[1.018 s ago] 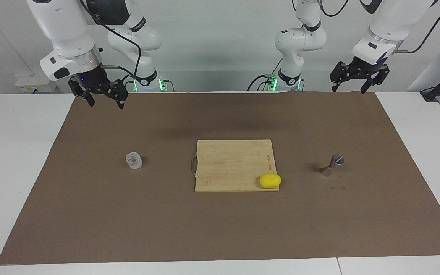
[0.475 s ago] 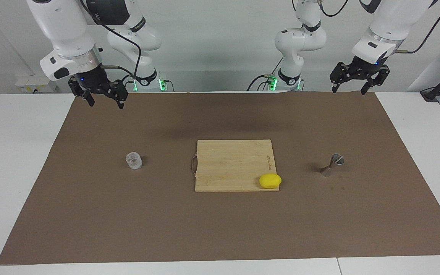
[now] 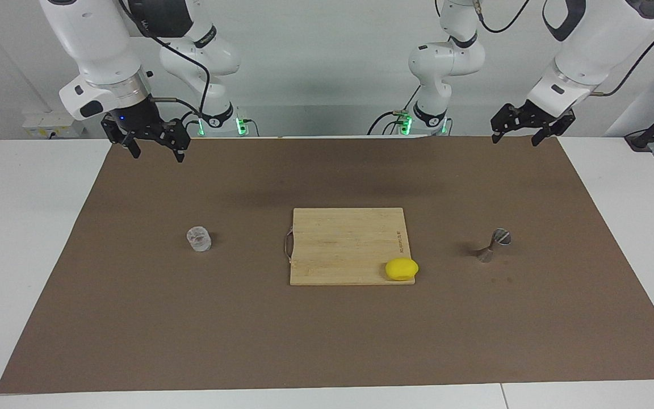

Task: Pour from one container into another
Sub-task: 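Open the left gripper beside the small metal cup, then move the left gripper onto the small metal cup and grasp it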

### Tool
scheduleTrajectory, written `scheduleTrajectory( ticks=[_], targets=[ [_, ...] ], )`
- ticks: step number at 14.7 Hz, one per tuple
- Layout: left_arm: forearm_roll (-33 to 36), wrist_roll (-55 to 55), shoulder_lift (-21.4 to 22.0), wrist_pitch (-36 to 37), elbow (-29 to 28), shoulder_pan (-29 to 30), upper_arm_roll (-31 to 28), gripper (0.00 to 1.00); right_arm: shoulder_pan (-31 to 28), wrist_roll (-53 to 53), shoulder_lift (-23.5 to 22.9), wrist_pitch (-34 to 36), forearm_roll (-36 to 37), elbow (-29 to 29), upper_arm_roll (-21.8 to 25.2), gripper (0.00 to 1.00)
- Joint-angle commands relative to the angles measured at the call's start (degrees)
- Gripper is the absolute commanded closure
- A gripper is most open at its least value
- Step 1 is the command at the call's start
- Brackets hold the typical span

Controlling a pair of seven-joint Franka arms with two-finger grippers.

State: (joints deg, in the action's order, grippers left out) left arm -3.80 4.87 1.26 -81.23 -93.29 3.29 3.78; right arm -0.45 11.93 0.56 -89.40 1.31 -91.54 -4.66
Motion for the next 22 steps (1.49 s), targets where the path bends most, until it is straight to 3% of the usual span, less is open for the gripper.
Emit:
scheduleTrajectory(
  ticks=[1,5,10,14,19,22],
  targets=[
    [-6.4,-0.5,-7.4,4.1,6.7,4.1,-1.9,0.00,-0.3,0.1,0.1,1.7,-0.3,0.5,-0.6,0.00],
    [-18.7,-18.4,-11.2,6.0,6.9,4.7,-11.1,0.00,-0.1,-0.3,0.1,1.5,-0.3,0.5,-0.7,0.00],
    [-30.2,-46.2,-11.7,-1.0,1.9,7.1,-11.3,0.00,0.0,-0.6,-0.2,0.2,0.5,0.9,-1.0,0.00],
    [-42.3,-61.7,-13.5,-6.0,-3.9,10.4,-11.3,0.00,-0.1,-0.5,-0.6,0.1,0.8,1.4,-0.9,0.00],
    [-54.7,-65.0,-15.4,-8.4,-13.0,15.0,-11.3,0.00,-0.4,-1.0,-0.7,0.5,0.6,2.1,-0.9,0.00],
    [-58.3,-65.0,-15.8,-13.1,-15.7,15.2,-11.3,0.00,-0.7,-1.8,-0.7,0.5,0.7,1.9,-0.9,0.00]
  ],
)
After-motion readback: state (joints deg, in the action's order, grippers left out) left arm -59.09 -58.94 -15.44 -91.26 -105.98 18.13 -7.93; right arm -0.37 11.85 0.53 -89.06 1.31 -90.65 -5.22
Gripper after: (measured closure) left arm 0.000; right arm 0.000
